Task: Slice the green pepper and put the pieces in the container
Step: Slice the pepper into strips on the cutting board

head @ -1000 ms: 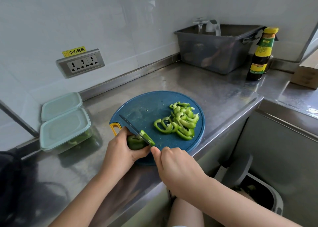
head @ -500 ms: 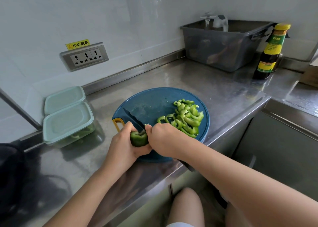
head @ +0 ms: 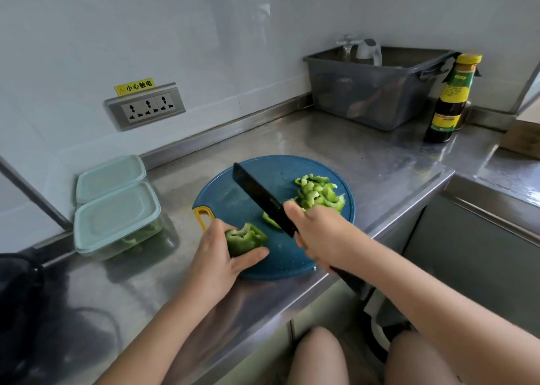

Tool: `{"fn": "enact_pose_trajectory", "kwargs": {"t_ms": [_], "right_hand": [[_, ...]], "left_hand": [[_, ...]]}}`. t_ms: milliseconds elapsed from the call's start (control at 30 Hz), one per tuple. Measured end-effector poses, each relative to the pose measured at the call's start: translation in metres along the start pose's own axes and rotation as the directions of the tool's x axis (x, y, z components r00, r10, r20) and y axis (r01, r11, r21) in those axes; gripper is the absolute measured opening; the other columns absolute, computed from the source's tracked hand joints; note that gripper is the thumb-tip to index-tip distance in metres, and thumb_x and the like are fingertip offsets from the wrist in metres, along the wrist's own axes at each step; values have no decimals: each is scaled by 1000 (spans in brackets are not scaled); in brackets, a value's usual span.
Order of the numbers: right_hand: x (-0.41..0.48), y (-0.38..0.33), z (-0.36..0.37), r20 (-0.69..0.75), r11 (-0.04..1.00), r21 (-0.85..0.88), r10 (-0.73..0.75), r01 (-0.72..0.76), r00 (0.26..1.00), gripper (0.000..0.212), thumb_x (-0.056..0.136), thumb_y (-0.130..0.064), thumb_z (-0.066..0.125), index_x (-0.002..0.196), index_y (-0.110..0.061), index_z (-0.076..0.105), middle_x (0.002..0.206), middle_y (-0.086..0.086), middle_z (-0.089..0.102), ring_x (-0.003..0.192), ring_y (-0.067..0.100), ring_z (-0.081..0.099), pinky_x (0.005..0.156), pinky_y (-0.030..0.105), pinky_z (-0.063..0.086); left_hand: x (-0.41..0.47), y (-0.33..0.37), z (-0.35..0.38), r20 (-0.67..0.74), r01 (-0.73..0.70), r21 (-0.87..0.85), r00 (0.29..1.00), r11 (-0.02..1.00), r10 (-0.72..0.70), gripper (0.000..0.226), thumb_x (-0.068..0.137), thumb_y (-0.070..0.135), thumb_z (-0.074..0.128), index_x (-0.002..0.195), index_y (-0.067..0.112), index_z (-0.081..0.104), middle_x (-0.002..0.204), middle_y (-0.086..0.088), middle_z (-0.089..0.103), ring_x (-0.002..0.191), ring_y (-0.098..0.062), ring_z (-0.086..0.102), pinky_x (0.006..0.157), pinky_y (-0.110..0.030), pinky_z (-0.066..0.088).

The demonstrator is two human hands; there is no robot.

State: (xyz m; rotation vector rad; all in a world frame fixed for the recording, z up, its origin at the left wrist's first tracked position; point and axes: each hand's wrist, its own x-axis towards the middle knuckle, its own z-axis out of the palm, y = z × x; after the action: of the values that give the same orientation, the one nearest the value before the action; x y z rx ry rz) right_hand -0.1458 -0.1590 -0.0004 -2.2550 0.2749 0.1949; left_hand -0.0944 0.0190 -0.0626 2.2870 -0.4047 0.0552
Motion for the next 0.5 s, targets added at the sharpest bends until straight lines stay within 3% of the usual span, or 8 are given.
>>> {"fn": "enact_pose_trajectory", "kwargs": {"t_ms": [67, 233, 300, 333, 400, 467, 500], "right_hand": [[-16, 4, 15, -71, 967, -185, -193, 177, 979, 53, 100, -44, 25, 57, -14, 33, 60, 12, 43, 62, 29, 46, 62, 38, 40], [-39, 20, 39, -105, 907, -331, -307, 258, 946, 58, 89, -60, 10, 60, -15, 33, 58, 3, 39, 68, 31, 47, 68, 42, 42], [-43, 24, 41, -129, 887, -366, -348, 282, 929, 58, 79, -64, -2, 62, -18, 30, 59, 1, 38, 66, 30, 44, 64, 39, 38], [-45, 27, 43, -153, 870, -400, -374, 289, 915, 59, 75, -65, -8, 63, -20, 28, 58, 0, 36, 64, 29, 41, 61, 37, 35], [-44, 31, 47, -179, 841, -460, -403, 286, 898, 60, 73, -65, -18, 62, -22, 22, 55, -2, 31, 58, 28, 37, 53, 35, 31], [-45, 33, 51, -155, 838, -495, -348, 232, 924, 57, 84, -64, -12, 61, -22, 19, 48, -4, 18, 44, 25, 26, 39, 30, 17], [-46, 34, 51, -185, 845, -496, -328, 199, 926, 55, 90, -62, -6, 61, -22, 19, 46, -5, 12, 39, 22, 18, 38, 26, 9]], "left_hand": [[0, -1, 1, -28, 5, 22, 1000, 1000, -4, 55, 64, 45, 78, 96, 15, 45, 97, -1, 54, 87, -14, 52, 61, -12, 35], [5, -6, 1, -25, -7, 27, 1000, 1000, 8, 47, 64, 49, 79, 76, 18, 46, 71, 5, 50, 62, -6, 48, 53, -22, 32], [6, -7, 1, 5, -47, 39, 999, 998, 47, 44, 62, 54, 77, 67, 23, 47, 63, 8, 50, 56, -3, 48, 52, -27, 36], [5, -4, 0, 4, -59, 25, 998, 998, 59, 38, 61, 54, 77, 72, 26, 53, 68, 7, 59, 62, -3, 55, 56, -28, 43], [1, 3, -3, -7, -91, -20, 996, 996, 90, 32, 61, 49, 76, 85, 45, 56, 86, 19, 67, 80, 7, 60, 65, -13, 45], [-2, 9, -5, -18, -108, -16, 994, 994, 107, 40, 61, 45, 77, 84, 61, 49, 88, 35, 62, 84, 17, 55, 64, -4, 39], [-3, 9, -5, -22, -101, -14, 995, 995, 101, 38, 59, 45, 76, 83, 59, 50, 87, 33, 63, 84, 17, 55, 64, -5, 38]]}}
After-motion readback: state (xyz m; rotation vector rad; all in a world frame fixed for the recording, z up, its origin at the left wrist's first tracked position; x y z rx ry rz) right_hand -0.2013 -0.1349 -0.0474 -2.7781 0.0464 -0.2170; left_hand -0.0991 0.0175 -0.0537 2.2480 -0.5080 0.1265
